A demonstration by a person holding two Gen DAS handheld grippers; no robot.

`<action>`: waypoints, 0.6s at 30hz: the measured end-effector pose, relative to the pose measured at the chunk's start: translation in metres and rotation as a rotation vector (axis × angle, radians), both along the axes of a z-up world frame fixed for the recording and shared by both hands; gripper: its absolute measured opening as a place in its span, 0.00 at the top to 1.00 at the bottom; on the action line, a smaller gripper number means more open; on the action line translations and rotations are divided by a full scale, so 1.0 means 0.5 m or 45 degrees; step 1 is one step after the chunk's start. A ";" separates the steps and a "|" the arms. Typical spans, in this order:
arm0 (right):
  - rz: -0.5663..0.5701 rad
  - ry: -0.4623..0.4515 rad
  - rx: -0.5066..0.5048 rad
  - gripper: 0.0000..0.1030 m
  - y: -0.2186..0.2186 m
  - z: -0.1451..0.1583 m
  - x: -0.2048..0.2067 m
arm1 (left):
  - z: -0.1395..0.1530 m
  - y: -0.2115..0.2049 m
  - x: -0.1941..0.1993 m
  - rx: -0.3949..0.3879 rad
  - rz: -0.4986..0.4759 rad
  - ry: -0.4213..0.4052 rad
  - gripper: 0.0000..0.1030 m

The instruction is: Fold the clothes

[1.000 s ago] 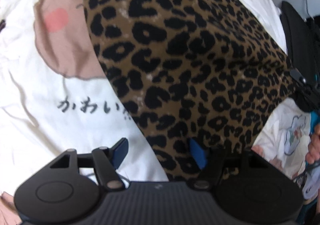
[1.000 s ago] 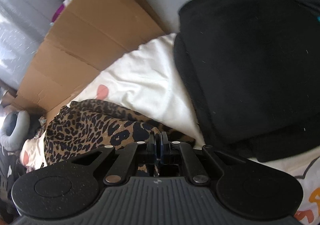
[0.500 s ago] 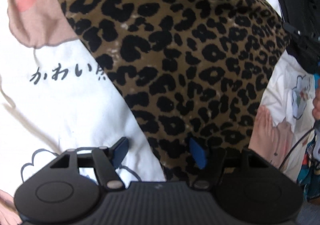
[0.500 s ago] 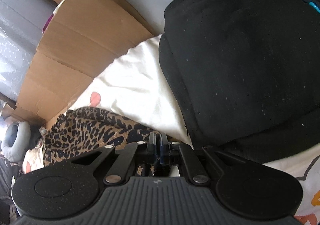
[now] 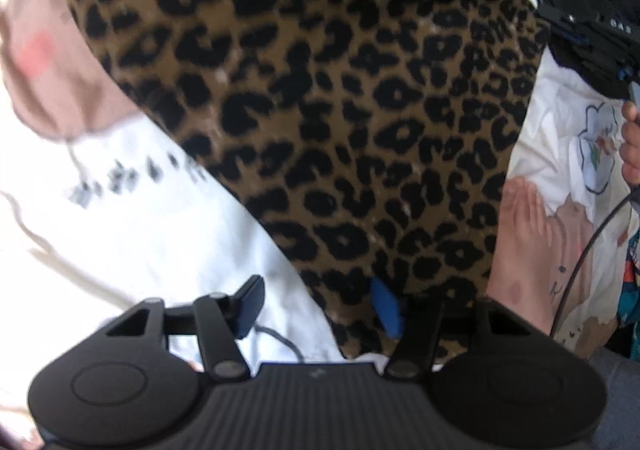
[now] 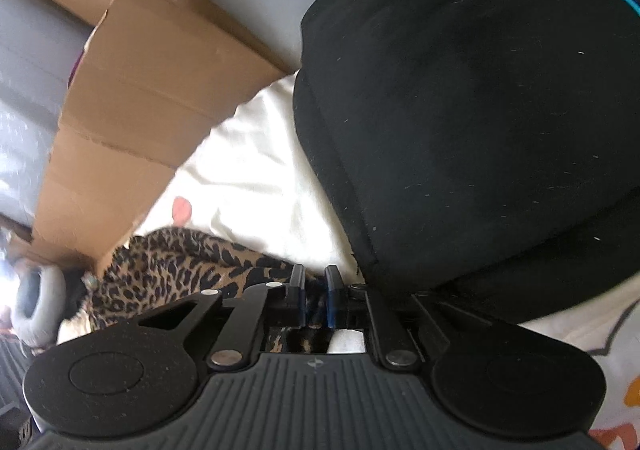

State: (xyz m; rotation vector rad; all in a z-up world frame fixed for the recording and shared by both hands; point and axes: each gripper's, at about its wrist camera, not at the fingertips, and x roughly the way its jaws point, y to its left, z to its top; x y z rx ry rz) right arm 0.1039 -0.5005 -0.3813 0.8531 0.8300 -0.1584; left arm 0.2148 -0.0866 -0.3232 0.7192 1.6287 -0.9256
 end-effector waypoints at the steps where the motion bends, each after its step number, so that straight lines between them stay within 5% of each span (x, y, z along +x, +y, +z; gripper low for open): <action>1: -0.009 -0.003 0.002 0.91 -0.003 0.002 -0.005 | 0.013 -0.009 0.014 -0.011 0.006 -0.013 0.40; 4: -0.008 -0.013 -0.014 0.91 -0.006 0.010 -0.014 | 0.060 -0.038 0.060 -0.071 0.028 -0.077 0.40; 8: 0.012 -0.026 -0.026 0.90 -0.004 0.017 -0.016 | 0.087 -0.133 0.023 -0.155 0.064 -0.187 0.40; 12: 0.012 -0.023 -0.036 0.72 -0.004 0.017 -0.017 | 0.097 -0.241 0.032 -0.223 0.120 -0.288 0.40; 18: 0.012 -0.024 -0.042 0.71 0.001 0.013 -0.019 | 0.138 -0.327 0.102 -0.301 0.287 -0.374 0.40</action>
